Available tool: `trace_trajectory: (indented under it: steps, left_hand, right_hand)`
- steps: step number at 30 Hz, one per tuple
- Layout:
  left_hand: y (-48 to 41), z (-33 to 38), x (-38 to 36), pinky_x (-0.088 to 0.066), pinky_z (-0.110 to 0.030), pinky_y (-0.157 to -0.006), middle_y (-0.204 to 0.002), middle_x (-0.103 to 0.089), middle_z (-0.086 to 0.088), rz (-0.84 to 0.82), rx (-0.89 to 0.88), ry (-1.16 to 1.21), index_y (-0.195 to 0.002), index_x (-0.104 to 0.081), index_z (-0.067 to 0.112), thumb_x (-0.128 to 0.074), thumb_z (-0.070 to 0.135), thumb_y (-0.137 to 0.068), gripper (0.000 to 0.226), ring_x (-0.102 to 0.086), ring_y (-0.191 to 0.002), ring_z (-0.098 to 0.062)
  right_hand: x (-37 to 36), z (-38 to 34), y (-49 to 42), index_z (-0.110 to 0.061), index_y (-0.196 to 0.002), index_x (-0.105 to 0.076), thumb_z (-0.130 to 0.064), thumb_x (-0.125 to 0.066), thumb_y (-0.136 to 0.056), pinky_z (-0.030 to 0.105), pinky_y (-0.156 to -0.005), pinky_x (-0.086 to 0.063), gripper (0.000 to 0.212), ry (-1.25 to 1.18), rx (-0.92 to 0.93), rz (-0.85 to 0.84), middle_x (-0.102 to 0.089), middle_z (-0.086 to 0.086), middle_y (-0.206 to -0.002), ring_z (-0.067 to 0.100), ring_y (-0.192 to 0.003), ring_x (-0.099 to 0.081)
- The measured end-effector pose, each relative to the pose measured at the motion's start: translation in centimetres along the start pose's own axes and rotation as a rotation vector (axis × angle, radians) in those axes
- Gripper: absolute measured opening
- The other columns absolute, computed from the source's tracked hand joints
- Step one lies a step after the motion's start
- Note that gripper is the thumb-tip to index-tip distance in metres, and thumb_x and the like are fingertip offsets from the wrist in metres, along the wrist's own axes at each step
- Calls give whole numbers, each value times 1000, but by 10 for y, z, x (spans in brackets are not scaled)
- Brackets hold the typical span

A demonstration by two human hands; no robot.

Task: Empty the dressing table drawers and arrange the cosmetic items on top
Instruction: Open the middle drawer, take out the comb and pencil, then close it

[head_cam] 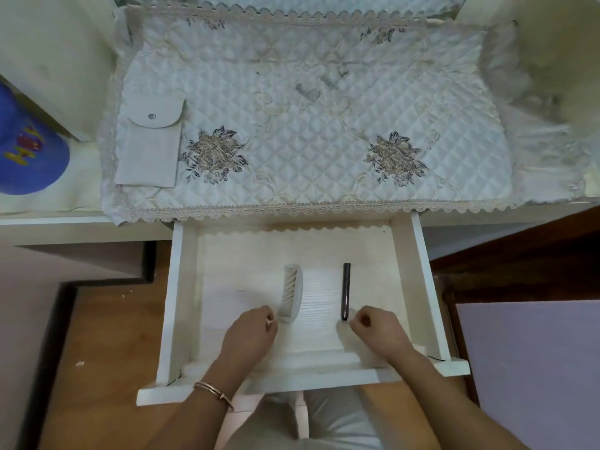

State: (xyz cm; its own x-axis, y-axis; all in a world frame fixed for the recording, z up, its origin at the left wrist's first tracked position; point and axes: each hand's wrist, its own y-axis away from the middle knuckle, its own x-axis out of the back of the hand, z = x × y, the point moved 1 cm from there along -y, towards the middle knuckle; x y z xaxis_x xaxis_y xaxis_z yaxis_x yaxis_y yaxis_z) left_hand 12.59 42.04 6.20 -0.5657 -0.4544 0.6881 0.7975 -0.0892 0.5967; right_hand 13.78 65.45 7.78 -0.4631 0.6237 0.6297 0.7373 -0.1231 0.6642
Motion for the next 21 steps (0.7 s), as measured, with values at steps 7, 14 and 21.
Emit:
trace_trajectory:
  steps: [7, 14, 21]
  left_hand:
    - [-53, 35, -32, -37, -35, -95, -128, -42, -14, 69, 214, 43, -124, -39, 4, -57, 35, -85, 53, -43, -117, -31]
    - [-61, 45, -34, -41, -38, -89, -116, -54, -15, 68, 257, 161, -112, -46, 3, -62, 21, -83, 38, -50, -109, -32]
    - [-41, 44, 16, -28, -20, -58, -70, -42, 8, 199, -7, 290, -72, -48, 22, -53, 19, -90, 19, -43, -64, -8]
  right_hand:
    - [-16, -22, -56, -11, -94, -41, -14, -59, -82, 28, -67, -39, 22, -228, -155, 123, -54, 11, -97, 23, -79, -52]
    - [-13, -25, -69, -2, -107, -48, -7, -52, -83, 31, -74, -43, 25, -198, -174, 75, -61, 13, -96, 32, -94, -59]
    - [24, -58, -47, -23, -88, -50, -9, -60, -81, 5, -54, -41, 19, -346, 79, 24, -52, -11, -70, 6, -63, -53]
